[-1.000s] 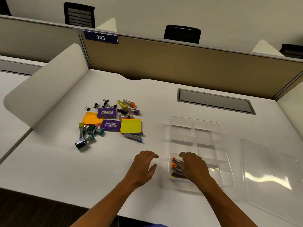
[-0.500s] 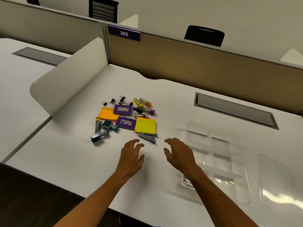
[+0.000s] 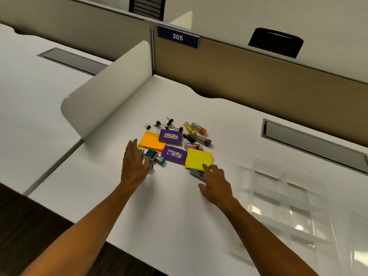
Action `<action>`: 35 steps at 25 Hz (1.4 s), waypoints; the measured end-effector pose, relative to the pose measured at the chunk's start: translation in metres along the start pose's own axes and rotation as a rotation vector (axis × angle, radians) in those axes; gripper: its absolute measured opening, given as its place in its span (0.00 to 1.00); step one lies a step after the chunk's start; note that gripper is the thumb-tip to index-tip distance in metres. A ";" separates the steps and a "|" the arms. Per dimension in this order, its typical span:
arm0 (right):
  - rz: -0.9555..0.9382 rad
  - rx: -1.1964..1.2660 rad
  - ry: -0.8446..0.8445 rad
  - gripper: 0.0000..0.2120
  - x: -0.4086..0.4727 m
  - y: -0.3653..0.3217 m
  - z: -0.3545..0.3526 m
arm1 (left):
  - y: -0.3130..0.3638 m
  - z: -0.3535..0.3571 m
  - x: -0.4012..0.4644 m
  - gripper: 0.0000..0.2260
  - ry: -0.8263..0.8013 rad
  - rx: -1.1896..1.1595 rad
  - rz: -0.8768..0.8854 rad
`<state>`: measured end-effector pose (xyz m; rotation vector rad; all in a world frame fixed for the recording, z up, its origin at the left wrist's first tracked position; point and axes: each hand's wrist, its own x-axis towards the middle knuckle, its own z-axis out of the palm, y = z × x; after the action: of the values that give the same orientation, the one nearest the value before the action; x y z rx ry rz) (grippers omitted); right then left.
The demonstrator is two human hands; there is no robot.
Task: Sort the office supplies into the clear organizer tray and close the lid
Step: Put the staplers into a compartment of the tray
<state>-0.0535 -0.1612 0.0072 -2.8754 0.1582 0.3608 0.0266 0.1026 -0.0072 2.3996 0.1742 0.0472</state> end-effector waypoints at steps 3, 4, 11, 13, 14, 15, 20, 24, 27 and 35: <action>0.024 -0.029 0.017 0.32 0.005 0.001 0.010 | -0.008 -0.001 0.024 0.34 -0.047 -0.075 -0.135; 0.034 -0.030 0.020 0.30 0.006 0.002 0.013 | -0.010 0.000 0.030 0.33 -0.059 -0.069 -0.165; 0.146 0.085 0.081 0.23 -0.003 0.004 0.028 | -0.019 0.003 0.035 0.28 -0.045 -0.067 -0.215; 0.162 0.111 0.091 0.22 -0.006 0.005 0.030 | -0.019 0.001 0.039 0.23 -0.073 -0.086 -0.218; 0.168 0.126 0.092 0.22 -0.008 0.005 0.030 | -0.020 -0.001 0.039 0.20 -0.082 -0.081 -0.213; 0.176 0.143 0.089 0.21 -0.010 0.006 0.030 | -0.020 -0.002 0.040 0.18 -0.091 -0.083 -0.213; 0.202 0.206 0.082 0.20 -0.024 0.010 0.027 | -0.018 -0.012 0.042 0.14 -0.143 -0.063 -0.204; 0.219 0.377 0.135 0.20 -0.038 0.015 0.015 | -0.010 -0.024 0.034 0.15 -0.080 -0.076 -0.188; 0.205 0.517 0.182 0.19 -0.053 0.022 -0.001 | 0.006 -0.034 0.020 0.19 0.020 -0.178 -0.155; 0.193 0.968 0.369 0.21 -0.117 0.059 -0.047 | 0.082 -0.035 -0.049 0.26 -0.004 -0.350 0.013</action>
<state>-0.1637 -0.2203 0.0680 -1.9324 0.5130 -0.1919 -0.0154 0.0591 0.0738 2.0516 0.1362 0.0725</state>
